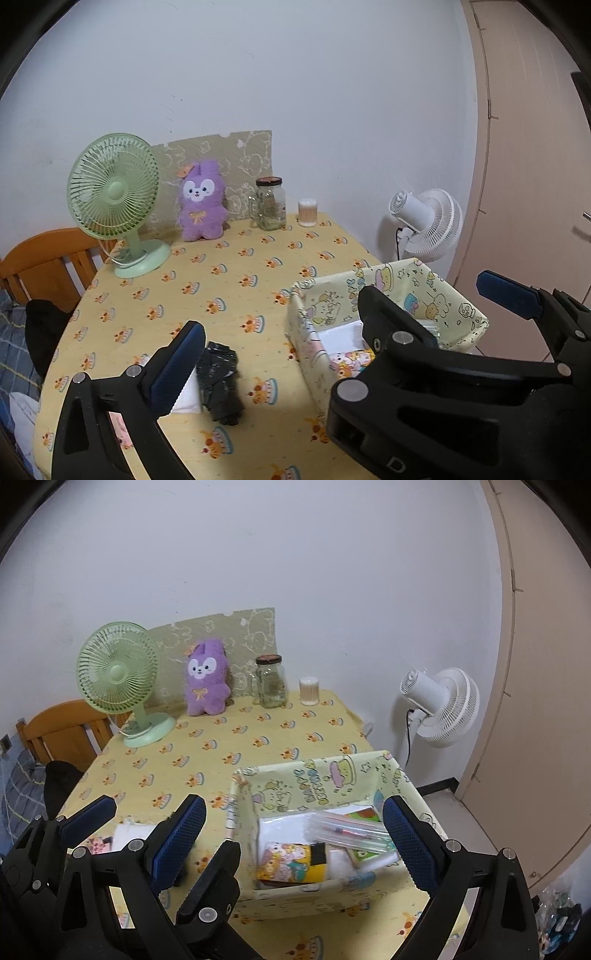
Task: Organize soft objects
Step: 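Open both tools and withdraw them from the box, then reach the right tool to the black plastic bag while the left tool reaches the grey knit item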
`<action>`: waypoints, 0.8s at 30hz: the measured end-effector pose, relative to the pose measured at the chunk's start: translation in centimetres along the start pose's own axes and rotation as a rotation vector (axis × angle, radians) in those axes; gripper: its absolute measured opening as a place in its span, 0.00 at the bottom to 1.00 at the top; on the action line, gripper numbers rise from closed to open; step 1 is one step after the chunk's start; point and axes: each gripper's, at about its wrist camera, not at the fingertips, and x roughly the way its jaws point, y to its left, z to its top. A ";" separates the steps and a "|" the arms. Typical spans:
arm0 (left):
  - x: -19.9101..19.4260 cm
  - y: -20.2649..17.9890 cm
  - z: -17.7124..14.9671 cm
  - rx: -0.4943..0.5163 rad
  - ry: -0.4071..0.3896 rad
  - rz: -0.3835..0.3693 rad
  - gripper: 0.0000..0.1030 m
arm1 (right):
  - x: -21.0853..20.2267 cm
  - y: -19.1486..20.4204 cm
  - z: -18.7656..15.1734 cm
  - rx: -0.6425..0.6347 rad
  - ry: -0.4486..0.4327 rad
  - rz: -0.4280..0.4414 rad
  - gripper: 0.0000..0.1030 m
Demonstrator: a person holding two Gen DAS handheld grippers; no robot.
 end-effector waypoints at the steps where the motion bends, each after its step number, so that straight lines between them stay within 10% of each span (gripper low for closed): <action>1: -0.2 0.2 0.0 -0.001 -0.004 0.002 1.00 | -0.2 0.3 0.1 -0.002 -0.005 0.003 0.95; 24: -4.3 3.9 -0.7 -0.003 -0.057 0.066 1.00 | -3.4 5.1 -0.2 -0.024 -0.074 0.045 1.00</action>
